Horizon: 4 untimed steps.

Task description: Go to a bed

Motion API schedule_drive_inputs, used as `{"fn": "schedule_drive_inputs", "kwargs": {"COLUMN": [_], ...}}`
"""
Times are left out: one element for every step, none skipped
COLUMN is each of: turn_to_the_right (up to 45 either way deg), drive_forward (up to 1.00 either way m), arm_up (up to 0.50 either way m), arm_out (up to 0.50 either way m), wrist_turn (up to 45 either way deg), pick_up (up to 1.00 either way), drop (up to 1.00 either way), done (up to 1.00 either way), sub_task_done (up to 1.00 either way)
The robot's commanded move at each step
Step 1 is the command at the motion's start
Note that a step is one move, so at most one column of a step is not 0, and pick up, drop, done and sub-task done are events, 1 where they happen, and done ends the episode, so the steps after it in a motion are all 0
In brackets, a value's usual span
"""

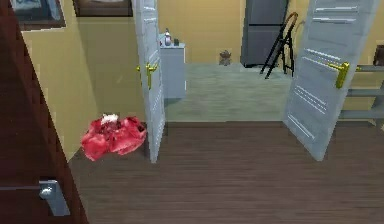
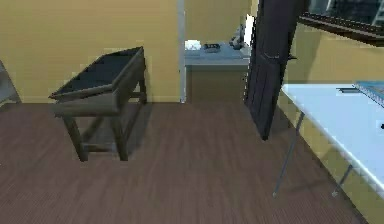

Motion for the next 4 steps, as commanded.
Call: {"fn": "schedule_drive_inputs", "kwargs": {"turn_to_the_right": [45.0, 42.0, 0.0, 9.0], "drive_forward": [0.00, 0.00, 1.00, 0.00], "arm_up": [0.00, 0.00, 0.00, 0.00], "arm_out": [0.00, 0.00, 0.00, 0.00], "wrist_turn": [0.0, 0.0, 0.0, 0.0], "pick_up": [0.00, 0.00, 0.00, 0.00], "drop": [0.00, 0.00, 0.00, 0.00], "done": [0.00, 0.00, 0.00, 0.00], "sub_task_done": [0.00, 0.00, 0.00, 0.00]}}
